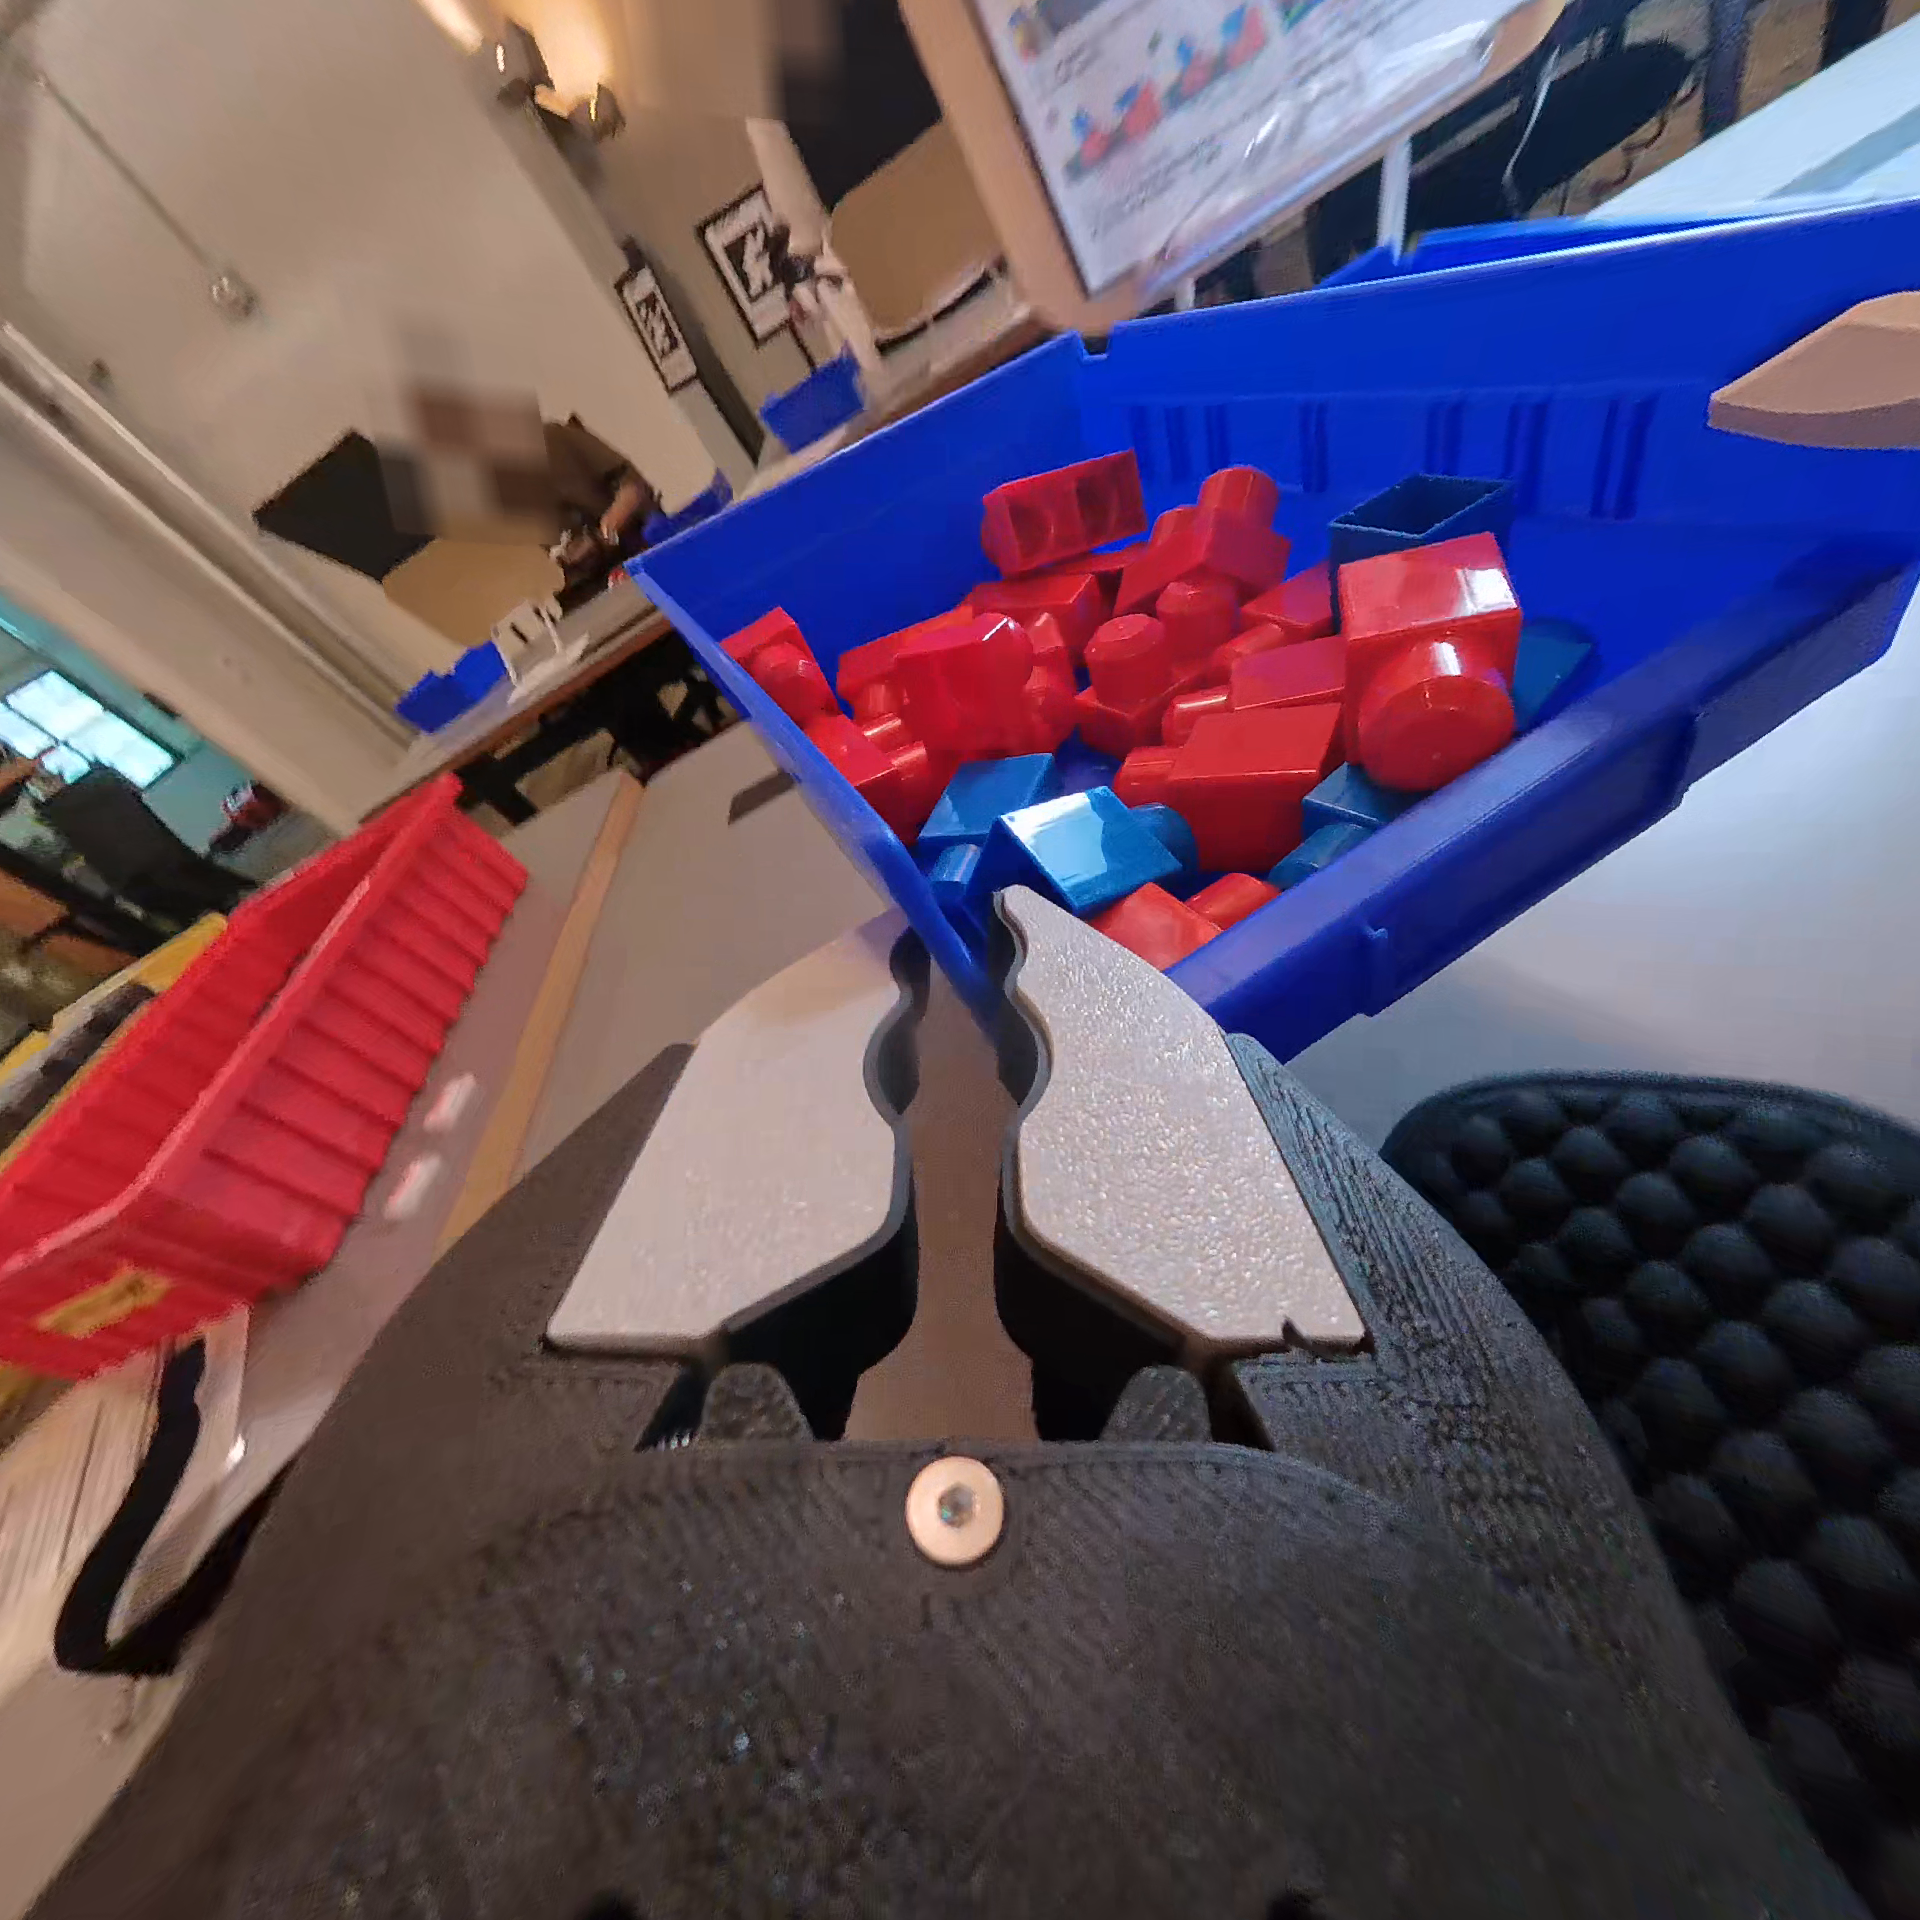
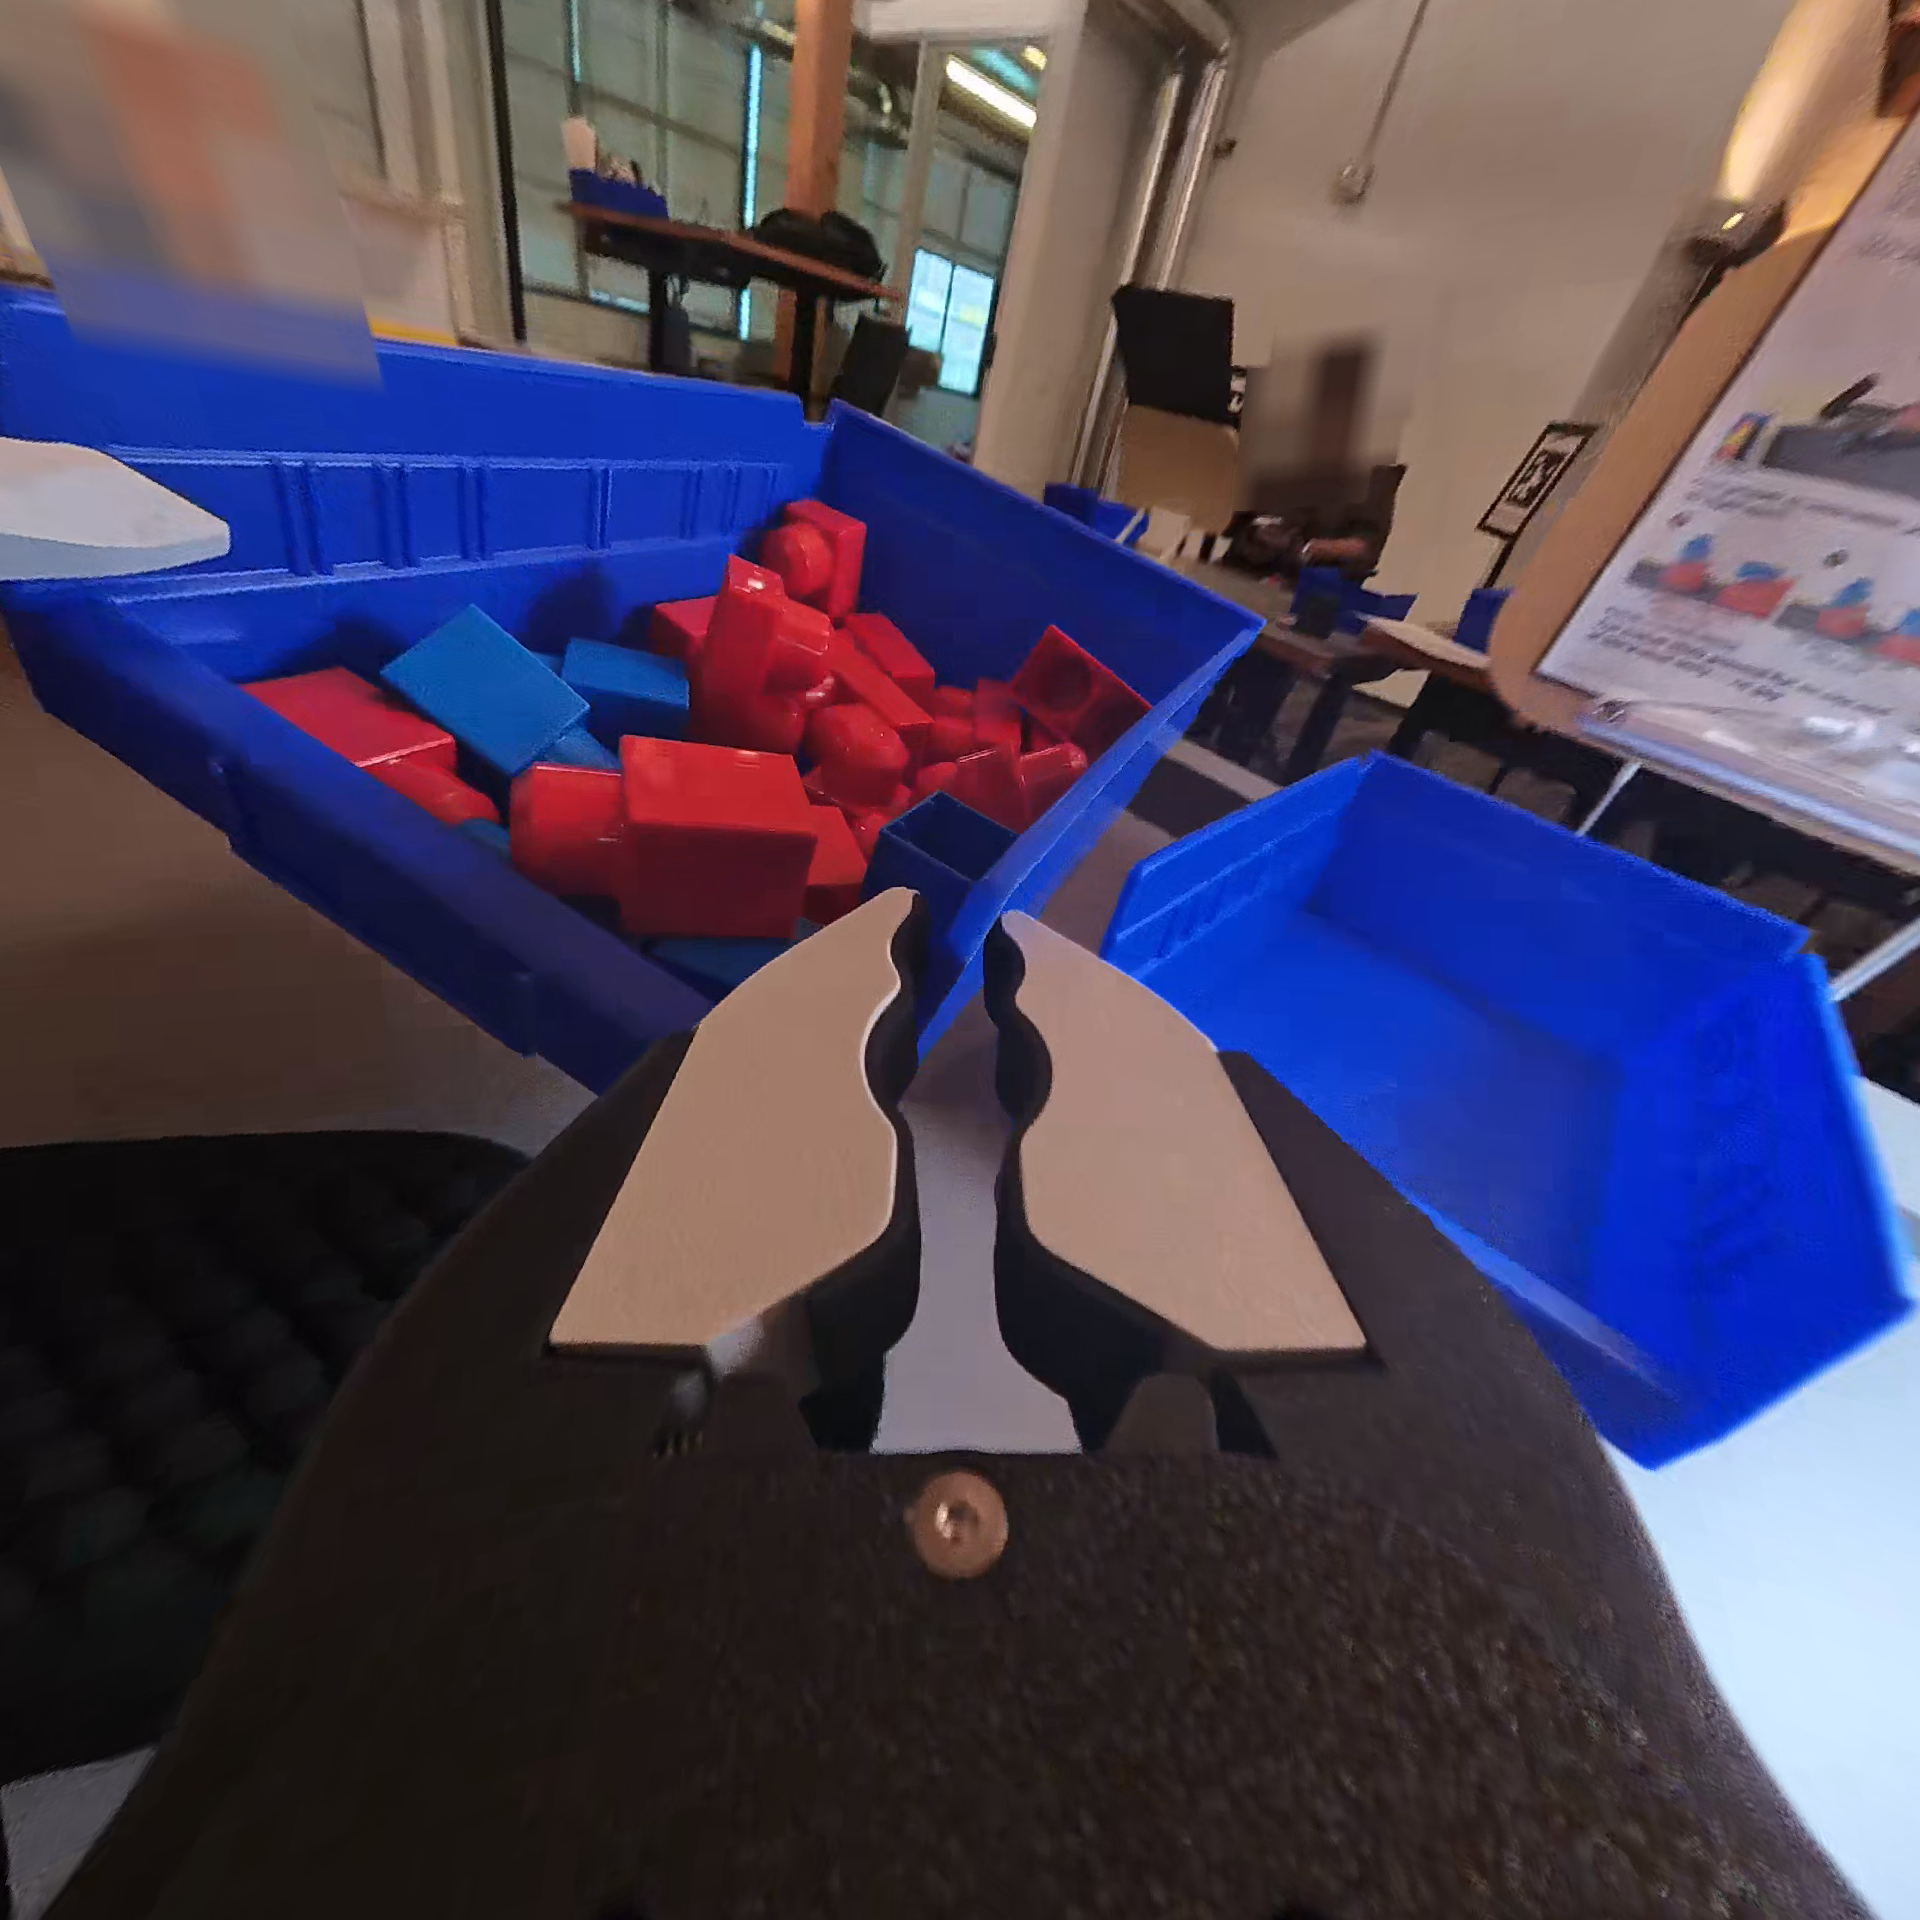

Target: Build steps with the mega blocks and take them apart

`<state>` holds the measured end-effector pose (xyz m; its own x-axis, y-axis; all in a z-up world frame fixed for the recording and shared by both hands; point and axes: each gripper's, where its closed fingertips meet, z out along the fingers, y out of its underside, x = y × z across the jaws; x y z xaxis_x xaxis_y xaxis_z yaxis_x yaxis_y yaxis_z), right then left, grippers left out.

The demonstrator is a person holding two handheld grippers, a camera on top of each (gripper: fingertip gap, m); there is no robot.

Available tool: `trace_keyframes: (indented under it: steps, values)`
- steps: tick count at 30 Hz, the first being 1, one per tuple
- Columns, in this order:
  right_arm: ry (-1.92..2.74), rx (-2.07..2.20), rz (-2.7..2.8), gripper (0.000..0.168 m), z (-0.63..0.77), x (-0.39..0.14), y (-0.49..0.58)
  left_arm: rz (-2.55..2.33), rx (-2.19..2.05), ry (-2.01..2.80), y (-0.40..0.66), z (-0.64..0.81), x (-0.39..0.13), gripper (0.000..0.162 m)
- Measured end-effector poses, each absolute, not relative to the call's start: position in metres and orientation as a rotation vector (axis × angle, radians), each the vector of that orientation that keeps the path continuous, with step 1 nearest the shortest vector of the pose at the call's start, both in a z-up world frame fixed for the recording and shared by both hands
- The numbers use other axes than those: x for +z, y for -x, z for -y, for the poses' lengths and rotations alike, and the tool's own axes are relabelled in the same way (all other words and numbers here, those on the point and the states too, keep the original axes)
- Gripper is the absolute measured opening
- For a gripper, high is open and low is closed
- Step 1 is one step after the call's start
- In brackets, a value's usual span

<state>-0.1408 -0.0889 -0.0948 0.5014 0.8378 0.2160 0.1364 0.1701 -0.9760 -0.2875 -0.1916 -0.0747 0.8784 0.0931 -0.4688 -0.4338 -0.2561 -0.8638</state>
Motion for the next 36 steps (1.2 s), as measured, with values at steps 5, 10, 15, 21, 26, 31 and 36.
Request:
trace_keyframes:
  steps: [5, 10, 15, 21, 26, 31, 36]
  values:
    - [1.460, 0.670, 1.011, 0.011, 0.080, -0.143, 0.167, -0.186, 0.474, 1.872, 0.314, 0.184, -0.121, 0.010]
    - [1.522, 0.776, 1.123, 0.025, 0.081, -0.168, 0.178, -0.113, 0.494, 1.877, 0.337, 0.173, -0.148, 0.010]
    - [1.502, 0.729, 1.281, 0.056, 0.068, -0.160, 0.149, -0.213, 0.530, 1.883, 0.347, 0.176, -0.135, 0.048]
    - [1.596, 0.259, 1.574, 0.076, -0.019, -0.188, 0.124, -0.740, 0.326, 2.099, 0.269, 0.160, -0.159, 0.056]
    - [1.496, -0.099, 1.908, 0.064, -0.065, -0.221, 0.131, -1.152, 0.475, 2.272, 0.250, 0.139, -0.207, 0.044]
    - [1.389, -0.236, 1.983, 0.032, -0.069, -0.232, 0.112, -1.236, 0.363, 2.304, 0.237, 0.123, -0.212, 0.024]
    - [1.446, -0.302, 1.939, 0.034, -0.047, -0.231, 0.042, -1.226, 0.291, 2.259, 0.240, 0.114, -0.212, 0.024]
